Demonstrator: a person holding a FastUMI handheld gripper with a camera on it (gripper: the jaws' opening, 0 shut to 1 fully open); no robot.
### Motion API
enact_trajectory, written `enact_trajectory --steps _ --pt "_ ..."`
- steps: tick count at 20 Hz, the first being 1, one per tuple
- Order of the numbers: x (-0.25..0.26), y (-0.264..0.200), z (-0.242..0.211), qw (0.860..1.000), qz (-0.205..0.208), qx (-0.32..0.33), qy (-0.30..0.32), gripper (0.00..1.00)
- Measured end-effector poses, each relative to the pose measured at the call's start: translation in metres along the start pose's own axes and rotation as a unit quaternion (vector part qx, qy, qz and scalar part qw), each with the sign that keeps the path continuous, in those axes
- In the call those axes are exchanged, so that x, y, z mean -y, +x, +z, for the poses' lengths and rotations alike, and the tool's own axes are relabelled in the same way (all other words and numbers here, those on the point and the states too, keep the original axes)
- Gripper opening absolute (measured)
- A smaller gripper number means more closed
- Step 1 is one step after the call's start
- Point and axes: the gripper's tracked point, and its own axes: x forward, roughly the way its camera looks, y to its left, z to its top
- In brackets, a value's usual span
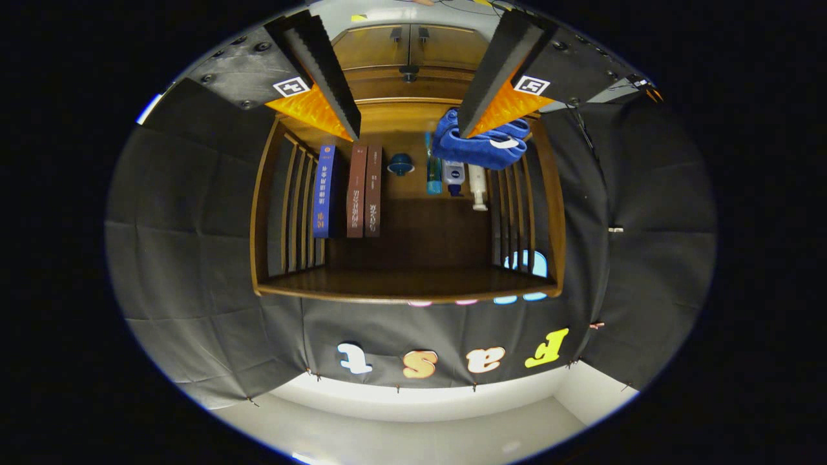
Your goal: Pull open the drawer, take out the items inside it, and place them on the countertop above the cabinet.
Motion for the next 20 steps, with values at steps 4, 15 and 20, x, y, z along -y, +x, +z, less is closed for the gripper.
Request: enact_trajectory --steps 4,15,20 --pt "0.001 0.034 -0.049 0.999 0.002 -0.049 0.005 0.99" --pt "0.01 0.101 -0.17 0.988 -0.002 -0.153 0.023 0.99" --pt "0.015 0.13 -0.221 0.98 -0.01 -0.197 0.006 0.98"
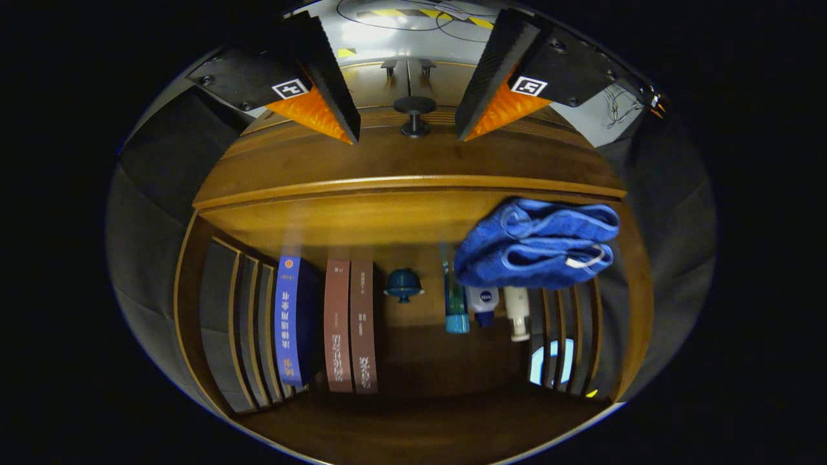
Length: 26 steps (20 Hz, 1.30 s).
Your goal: Pull open the drawer, take out the items inside it, and place them on the countertop above the cabinet.
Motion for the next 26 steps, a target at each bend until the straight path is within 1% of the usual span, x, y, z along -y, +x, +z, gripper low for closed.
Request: enact_trajectory --steps 2,3,6,8,9,10,11,12,18,26 --pt "0.002 0.013 -0.014 1.0 -0.006 -0.018 -0.002 0.95" --pt "0.002 0.019 -0.02 1.0 -0.006 -0.028 -0.001 0.91" --pt "-0.008 0.026 -0.031 0.999 0.007 -0.044 0.001 0.63" --pt "-0.005 0.024 -0.029 0.999 -0.003 -0.039 -0.007 0.51" --pt "-0.007 0.021 -0.028 0.999 -0.004 -0.04 -0.009 0.43" --pt "-0.005 0.025 -0.031 0.999 -0.005 -0.041 -0.013 0.43" --pt "-0.005 0.034 -0.035 0.999 -0.006 -0.042 -0.018 0.38" --pt "-0.006 0.026 -0.031 0.999 -0.006 -0.045 -0.026 0.33" --pt "-0.006 0.018 -0.035 0.997 -0.013 -0.064 -0.046 0.34" --pt "-0.006 -0.041 -0.062 0.996 -0.008 -0.076 -0.046 0.33"
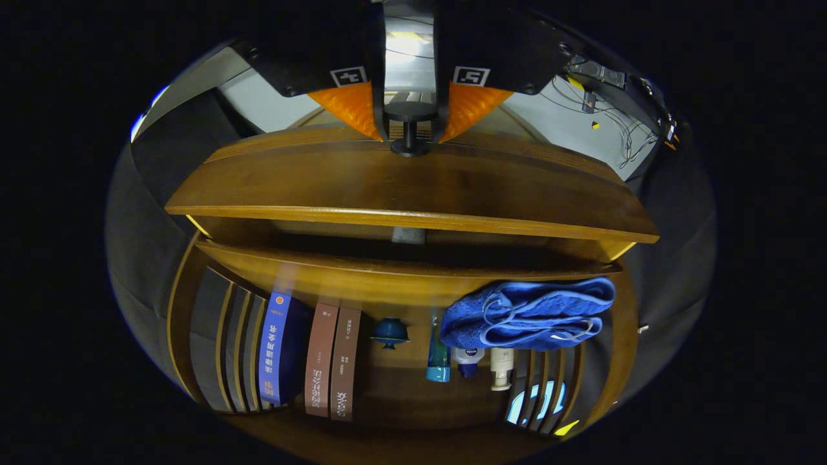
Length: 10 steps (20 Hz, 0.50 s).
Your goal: Pull open the drawer, take out the items inside it, and place them on the countertop above the cabinet.
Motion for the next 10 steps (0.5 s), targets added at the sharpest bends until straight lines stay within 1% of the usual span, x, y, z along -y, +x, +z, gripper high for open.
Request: enact_trajectory --steps 7,10 --pt "0.003 -0.052 -0.034 1.0 0.007 -0.01 0.011 0.33" --pt "0.002 -0.07 -0.048 1.0 0.009 -0.012 0.006 0.33"
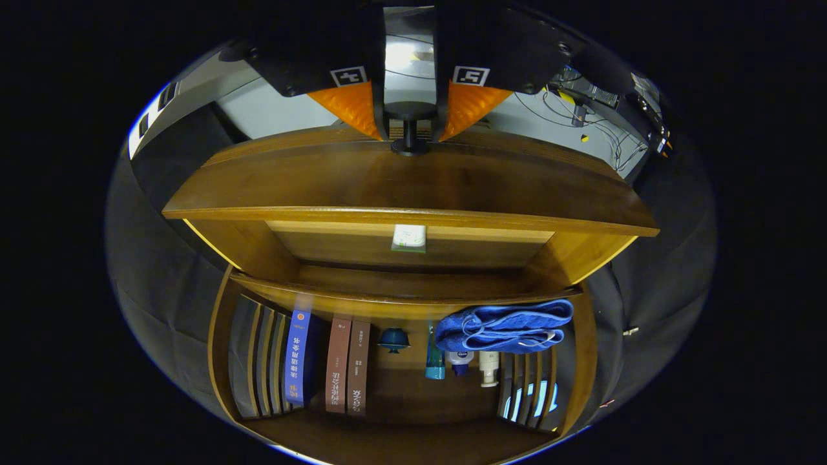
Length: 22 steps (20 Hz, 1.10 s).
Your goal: Pull open the drawer, take out the items inside it, and place them on the countertop above the cabinet.
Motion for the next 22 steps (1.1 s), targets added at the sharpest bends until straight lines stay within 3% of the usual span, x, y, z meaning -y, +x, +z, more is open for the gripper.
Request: enact_trajectory --steps 13,19,22 --pt "0.005 -0.036 -0.044 0.999 0.007 -0.045 0.02 0.33" --pt "0.006 -0.037 -0.043 0.999 0.005 -0.037 0.023 0.33" --pt "0.007 -0.042 -0.046 0.999 0.003 -0.042 0.026 0.47"
